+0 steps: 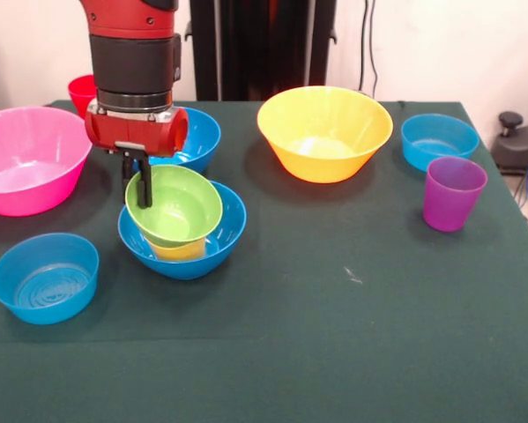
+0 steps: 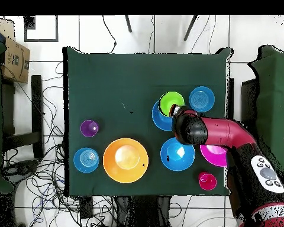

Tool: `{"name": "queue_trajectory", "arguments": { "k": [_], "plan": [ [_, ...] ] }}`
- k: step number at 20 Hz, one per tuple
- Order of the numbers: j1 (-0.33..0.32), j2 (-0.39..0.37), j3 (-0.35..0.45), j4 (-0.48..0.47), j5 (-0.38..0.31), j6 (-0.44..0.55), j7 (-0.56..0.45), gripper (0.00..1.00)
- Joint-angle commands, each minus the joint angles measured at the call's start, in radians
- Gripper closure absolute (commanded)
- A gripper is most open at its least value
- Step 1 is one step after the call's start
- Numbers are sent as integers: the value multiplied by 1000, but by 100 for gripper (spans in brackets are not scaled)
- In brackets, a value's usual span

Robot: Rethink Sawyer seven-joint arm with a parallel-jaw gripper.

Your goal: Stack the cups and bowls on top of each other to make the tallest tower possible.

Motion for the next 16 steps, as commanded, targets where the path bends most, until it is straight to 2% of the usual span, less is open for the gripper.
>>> {"name": "queue_trajectory", "arguments": {
  "k": [1, 10, 11, 16],
  "plan": [
    [35, 1, -28, 37, -16, 19, 52, 100],
    [43, 1, -36, 28, -14, 33, 49, 100],
    [44, 1, -37, 29, -12, 32, 49, 0],
    [48, 3, -41, 30, -8, 32, 55, 0]
  ]
}}
